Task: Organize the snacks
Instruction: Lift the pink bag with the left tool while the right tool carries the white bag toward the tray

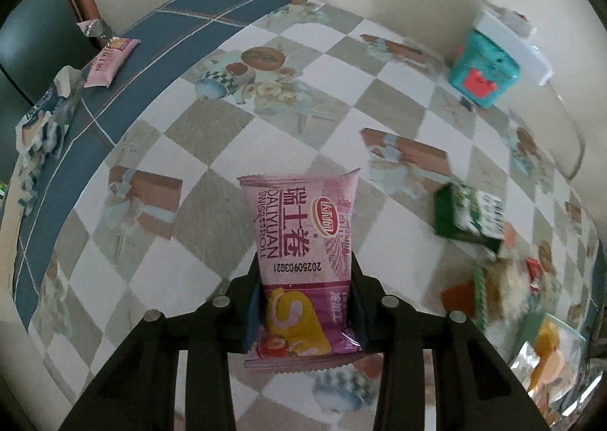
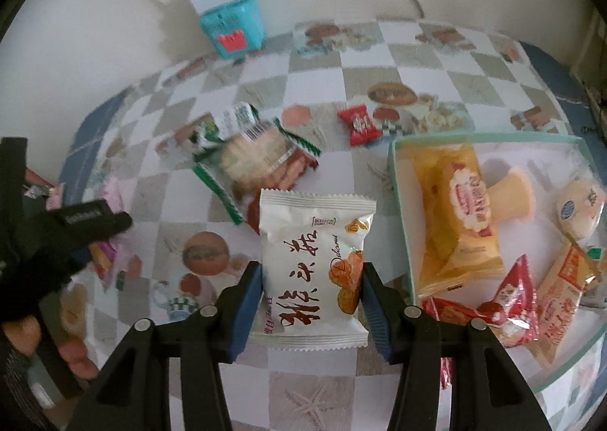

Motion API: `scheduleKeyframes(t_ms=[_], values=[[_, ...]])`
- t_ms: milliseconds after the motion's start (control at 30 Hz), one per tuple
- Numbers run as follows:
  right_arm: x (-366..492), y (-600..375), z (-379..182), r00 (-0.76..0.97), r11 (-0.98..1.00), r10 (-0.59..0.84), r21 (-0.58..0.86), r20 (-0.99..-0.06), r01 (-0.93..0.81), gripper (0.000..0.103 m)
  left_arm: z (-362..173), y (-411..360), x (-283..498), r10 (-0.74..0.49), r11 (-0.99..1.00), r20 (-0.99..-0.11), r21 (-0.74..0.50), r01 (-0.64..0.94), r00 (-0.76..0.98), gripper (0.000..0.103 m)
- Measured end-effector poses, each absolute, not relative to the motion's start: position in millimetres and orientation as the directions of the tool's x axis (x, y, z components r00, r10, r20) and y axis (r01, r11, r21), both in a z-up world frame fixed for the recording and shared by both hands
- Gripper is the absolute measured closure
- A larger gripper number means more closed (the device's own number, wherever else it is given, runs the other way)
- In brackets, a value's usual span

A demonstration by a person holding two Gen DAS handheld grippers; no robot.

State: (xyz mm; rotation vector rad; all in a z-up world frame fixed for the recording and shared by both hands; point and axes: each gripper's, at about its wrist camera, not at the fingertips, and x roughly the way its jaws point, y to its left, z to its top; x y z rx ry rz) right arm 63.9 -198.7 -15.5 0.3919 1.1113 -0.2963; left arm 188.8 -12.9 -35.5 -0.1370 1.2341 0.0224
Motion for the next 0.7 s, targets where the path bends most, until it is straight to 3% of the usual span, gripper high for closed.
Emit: scheduleKeyframes(t_ms=[700], values=[[17,-264,43,0.554,0.803,-0.127,0.243,-0.823,0.544,0.049,58,-78,125,-0.174,0.985,-0.837,-0.136,0.11,0.518,0.063]])
